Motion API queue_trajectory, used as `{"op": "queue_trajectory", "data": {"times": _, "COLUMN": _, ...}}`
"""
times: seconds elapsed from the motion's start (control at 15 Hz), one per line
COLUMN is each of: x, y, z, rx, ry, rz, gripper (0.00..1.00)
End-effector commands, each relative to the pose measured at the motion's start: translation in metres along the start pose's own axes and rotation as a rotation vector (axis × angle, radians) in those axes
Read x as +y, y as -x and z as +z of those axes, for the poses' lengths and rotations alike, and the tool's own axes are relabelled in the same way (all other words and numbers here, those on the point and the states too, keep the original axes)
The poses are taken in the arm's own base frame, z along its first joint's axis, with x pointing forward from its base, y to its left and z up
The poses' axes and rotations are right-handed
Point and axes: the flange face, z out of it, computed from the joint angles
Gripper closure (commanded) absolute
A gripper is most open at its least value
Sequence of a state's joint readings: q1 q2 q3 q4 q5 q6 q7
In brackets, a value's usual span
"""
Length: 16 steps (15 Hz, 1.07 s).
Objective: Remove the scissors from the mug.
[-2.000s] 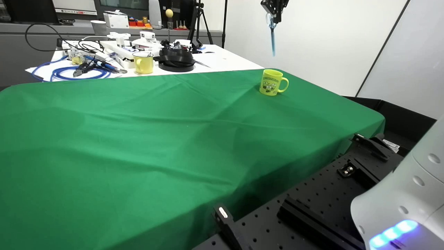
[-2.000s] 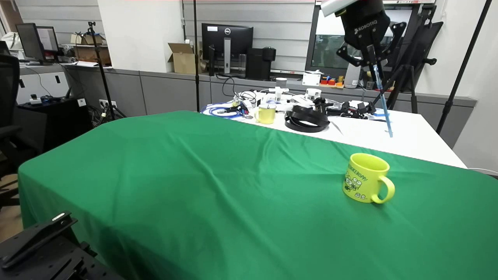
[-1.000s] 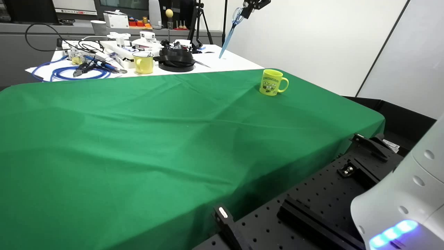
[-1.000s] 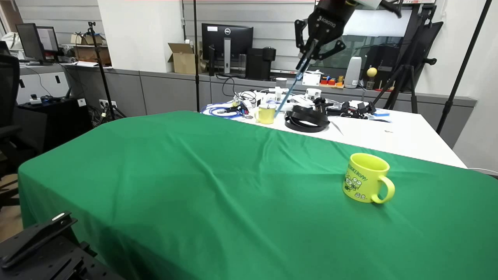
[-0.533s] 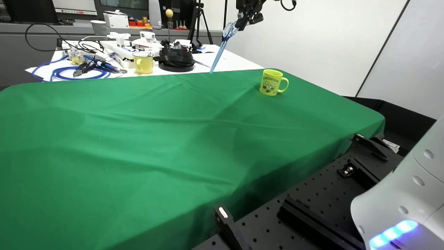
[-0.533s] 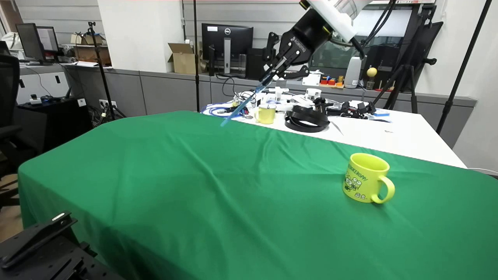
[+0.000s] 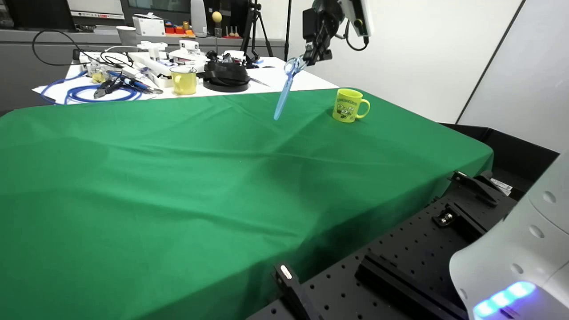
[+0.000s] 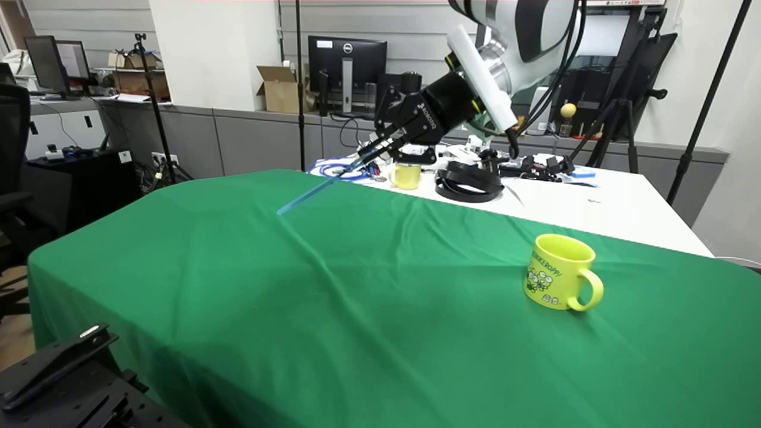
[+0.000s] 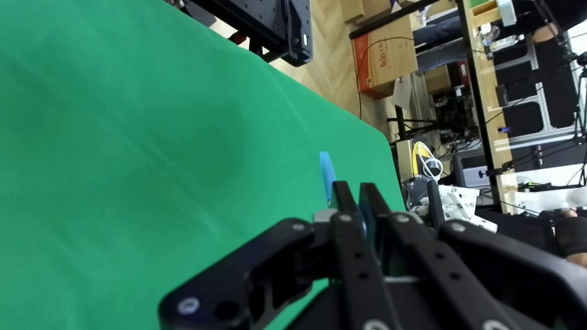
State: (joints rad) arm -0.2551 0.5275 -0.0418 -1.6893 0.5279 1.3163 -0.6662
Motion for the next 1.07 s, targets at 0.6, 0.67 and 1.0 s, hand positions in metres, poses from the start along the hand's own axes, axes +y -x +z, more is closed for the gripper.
{"op": "queue_trajectory", "data": {"times": 0.6, "x": 0.081, "y": -0.04, "z": 0.057, "rx": -0.178, "ry": -0.053, "rz": -0.028, "gripper": 0.98}}
{"op": "queue_trajectory", "data": {"times": 0.67, "x": 0.083, "y": -0.043, "z": 0.06, "rx": -0.188, "ry": -0.056, "rz": -0.03, "gripper": 0.98}}
{"op": "queue_trajectory", "data": {"times": 1.0, "x": 0.096, "y": -0.052, "z": 0.07, "rx": -0.227, "ry": -0.068, "rz": -0.023, "gripper": 0.98}}
